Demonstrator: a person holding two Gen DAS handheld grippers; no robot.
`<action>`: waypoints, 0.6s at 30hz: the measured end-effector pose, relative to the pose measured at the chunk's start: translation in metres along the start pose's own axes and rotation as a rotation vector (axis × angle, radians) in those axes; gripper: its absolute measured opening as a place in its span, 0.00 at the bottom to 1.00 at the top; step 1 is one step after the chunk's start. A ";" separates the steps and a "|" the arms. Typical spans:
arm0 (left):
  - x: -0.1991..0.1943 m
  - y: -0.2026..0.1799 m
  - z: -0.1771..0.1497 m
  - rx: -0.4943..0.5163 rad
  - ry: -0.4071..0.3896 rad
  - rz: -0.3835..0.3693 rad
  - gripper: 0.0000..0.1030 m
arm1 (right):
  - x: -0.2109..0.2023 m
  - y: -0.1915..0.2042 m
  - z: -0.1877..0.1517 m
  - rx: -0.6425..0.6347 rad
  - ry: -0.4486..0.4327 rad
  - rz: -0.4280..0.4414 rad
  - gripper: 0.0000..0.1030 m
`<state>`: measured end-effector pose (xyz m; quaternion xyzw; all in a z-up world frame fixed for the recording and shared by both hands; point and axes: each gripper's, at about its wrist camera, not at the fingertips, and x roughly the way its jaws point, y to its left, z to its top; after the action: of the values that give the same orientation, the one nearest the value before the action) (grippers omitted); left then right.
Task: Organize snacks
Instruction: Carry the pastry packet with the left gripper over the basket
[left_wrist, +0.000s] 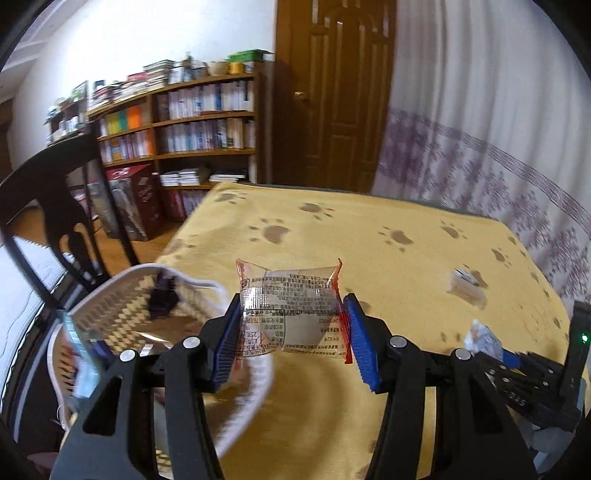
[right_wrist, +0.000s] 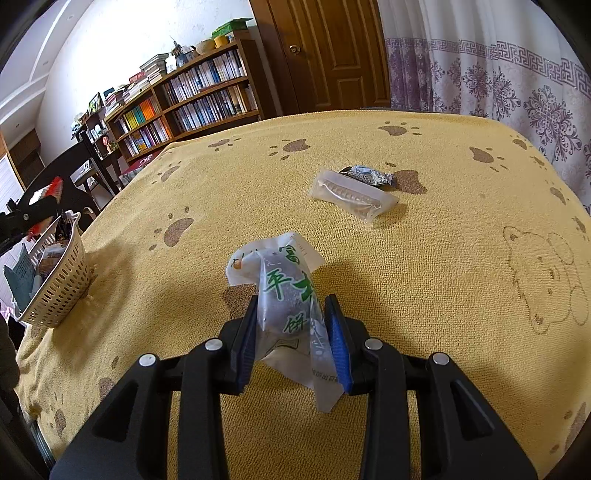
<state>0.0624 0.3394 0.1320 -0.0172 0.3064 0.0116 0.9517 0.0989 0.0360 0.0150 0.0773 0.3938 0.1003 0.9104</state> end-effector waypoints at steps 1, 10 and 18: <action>-0.001 0.007 0.001 -0.012 -0.002 0.009 0.54 | 0.000 0.000 0.000 0.000 0.000 0.000 0.34; -0.011 0.067 0.009 -0.117 -0.027 0.096 0.54 | 0.000 -0.001 0.000 0.001 0.000 0.001 0.34; -0.017 0.101 0.014 -0.204 -0.041 0.151 0.57 | 0.000 0.000 0.000 0.000 0.000 0.001 0.34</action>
<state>0.0533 0.4408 0.1503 -0.0903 0.2844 0.1147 0.9475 0.0988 0.0358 0.0149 0.0776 0.3937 0.1005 0.9104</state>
